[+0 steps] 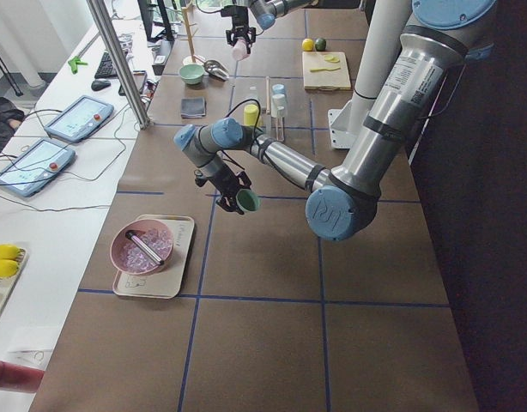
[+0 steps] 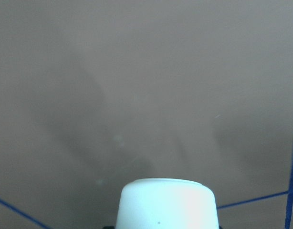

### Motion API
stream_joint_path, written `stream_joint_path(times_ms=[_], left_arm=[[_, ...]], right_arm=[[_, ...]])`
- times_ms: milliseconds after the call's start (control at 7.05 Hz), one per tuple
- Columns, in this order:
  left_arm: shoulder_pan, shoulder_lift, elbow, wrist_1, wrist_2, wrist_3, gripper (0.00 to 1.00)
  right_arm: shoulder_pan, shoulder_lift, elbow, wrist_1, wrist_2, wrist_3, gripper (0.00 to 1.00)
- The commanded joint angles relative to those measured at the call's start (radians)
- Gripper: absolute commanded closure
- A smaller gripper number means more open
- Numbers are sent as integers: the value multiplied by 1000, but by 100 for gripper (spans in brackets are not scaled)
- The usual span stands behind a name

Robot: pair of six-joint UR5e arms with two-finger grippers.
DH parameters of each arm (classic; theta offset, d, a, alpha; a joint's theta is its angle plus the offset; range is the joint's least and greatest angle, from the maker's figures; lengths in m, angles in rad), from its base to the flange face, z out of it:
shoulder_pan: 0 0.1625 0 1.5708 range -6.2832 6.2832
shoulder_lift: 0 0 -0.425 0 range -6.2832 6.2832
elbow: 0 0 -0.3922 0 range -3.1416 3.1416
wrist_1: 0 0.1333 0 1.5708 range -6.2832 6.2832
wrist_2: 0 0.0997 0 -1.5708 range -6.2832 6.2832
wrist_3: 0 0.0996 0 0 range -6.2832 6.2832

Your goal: Place cup on cup holder

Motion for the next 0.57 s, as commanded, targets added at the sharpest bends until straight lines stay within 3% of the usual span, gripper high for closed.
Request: stream_joint_path(times_ms=[0, 142, 426], left_arm=[[-16, -4, -65, -272, 0, -3, 96], [-19, -23, -50, -431, 2, -72, 98], [-16, -30, -40, -712, 3, -280, 99]], right_arm=[[-96, 30, -139, 443, -225, 235, 98], [-170, 28, -155, 598, -387, 286, 98], [-172, 7, -152, 737, -408, 319, 98]])
